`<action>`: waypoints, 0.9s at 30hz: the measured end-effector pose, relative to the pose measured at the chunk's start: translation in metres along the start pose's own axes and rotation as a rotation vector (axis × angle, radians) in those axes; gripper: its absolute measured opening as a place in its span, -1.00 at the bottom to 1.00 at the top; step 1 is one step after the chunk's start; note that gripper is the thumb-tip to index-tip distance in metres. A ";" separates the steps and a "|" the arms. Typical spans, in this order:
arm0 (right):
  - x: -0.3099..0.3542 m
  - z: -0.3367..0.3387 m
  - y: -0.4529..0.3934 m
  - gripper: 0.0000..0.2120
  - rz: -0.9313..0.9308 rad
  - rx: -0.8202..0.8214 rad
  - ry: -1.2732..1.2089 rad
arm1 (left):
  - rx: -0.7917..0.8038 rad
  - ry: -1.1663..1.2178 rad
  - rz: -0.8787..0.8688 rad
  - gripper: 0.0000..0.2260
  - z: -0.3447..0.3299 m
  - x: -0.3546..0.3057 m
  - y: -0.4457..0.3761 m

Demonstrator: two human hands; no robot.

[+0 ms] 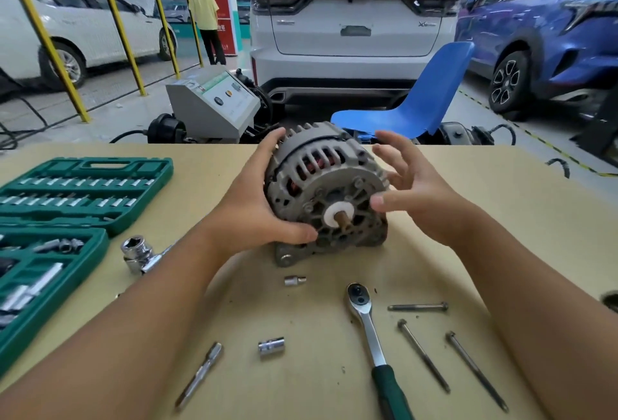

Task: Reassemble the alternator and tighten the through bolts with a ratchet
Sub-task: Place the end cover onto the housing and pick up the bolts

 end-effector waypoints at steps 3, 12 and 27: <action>0.009 -0.035 0.000 0.28 0.034 0.398 -0.074 | 0.196 0.072 0.032 0.26 -0.012 0.001 0.001; 0.017 -0.047 -0.002 0.18 0.076 0.463 -0.034 | 0.170 0.228 0.062 0.19 -0.017 -0.014 -0.006; 0.020 -0.048 0.005 0.24 0.107 0.366 -0.043 | 0.166 0.242 0.043 0.15 -0.010 -0.006 -0.004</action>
Point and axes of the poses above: each hand's wrist, its own y-axis away from the middle knuckle, its own z-axis out of the back of the hand, x = y × z, the point moved 10 cm from there along -y, towards the middle knuckle, and after that the axes turned 8 degrees about y, right-handed, at the moved point
